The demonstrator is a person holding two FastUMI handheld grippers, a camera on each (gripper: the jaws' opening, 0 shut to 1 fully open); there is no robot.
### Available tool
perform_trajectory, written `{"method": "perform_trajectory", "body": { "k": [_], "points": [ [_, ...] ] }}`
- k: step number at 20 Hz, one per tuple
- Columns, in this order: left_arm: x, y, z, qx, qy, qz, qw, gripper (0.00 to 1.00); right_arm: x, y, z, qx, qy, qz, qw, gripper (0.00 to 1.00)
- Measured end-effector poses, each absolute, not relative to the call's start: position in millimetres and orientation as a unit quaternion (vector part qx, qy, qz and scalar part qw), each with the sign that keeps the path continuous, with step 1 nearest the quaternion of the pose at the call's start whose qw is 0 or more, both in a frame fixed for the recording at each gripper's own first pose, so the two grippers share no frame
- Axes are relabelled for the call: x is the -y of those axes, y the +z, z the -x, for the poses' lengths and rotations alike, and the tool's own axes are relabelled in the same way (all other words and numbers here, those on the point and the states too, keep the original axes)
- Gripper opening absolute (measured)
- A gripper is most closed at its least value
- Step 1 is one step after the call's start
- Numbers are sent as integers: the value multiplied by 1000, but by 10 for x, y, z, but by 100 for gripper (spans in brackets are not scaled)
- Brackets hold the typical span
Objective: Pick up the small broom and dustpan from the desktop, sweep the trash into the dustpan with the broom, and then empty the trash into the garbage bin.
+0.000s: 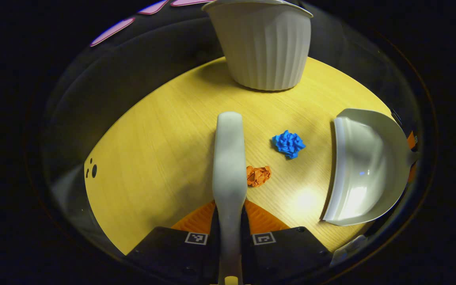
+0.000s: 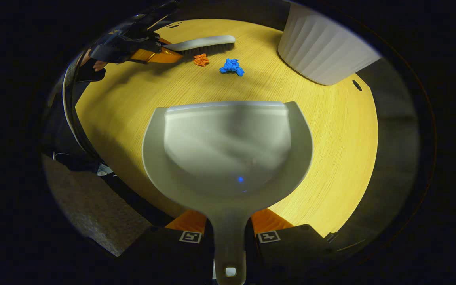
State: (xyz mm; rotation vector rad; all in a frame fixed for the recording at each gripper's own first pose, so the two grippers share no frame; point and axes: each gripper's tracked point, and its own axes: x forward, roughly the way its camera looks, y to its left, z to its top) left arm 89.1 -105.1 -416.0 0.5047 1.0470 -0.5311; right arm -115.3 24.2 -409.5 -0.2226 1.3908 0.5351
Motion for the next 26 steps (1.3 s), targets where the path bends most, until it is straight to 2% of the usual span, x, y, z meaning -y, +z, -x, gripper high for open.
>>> {"method": "perform_trajectory", "body": {
  "k": [2,3,5,7,9,10,12,13,16,17,19,21,26],
  "points": [
    [1218,-4168,-810,-489,-279,-231,793,27,-246,-4124,1137,-633,244,98,728,34],
    [1305,-4166,-744,-490,-296,-226,788,27,-250,-4141,1132,-634,245,96,727,36],
    [1511,-4179,-595,-492,-333,-216,775,27,-247,-4159,1137,-637,248,94,724,34],
    [1646,-4183,-464,-491,-366,-215,760,27,-238,-4190,1131,-633,251,92,727,36],
    [1738,-4154,-376,-492,-395,-213,746,27,-216,-4213,1146,-630,252,92,729,39],
    [1791,-4134,-314,-493,-409,-208,739,27,-209,-4229,1158,-629,251,89,730,36],
    [1880,-4087,-172,-502,-431,-197,724,26,-205,-4254,1187,-628,248,86,732,39],
    [1910,-4065,-115,-507,-435,-187,721,26,-198,-4259,1197,-626,248,84,734,36],
    [2017,-3956,27,-538,-439,-103,712,26,-202,-4297,1239,-619,242,73,743,36],
    [2050,-3890,106,-548,-442,-77,707,26,-218,-4309,1249,-617,240,68,746,39],
    [2004,-3873,149,-548,-435,-75,711,28,-233,-4303,1262,-613,236,64,752,36],
    [1900,-3881,120,-539,-408,-97,731,26,-228,-4299,1276,-607,231,60,758,39],
    [1535,-3746,-2,-506,-333,-96,790,25,-259,-4198,1286,-590,203,25,781,36]
  ]
}}
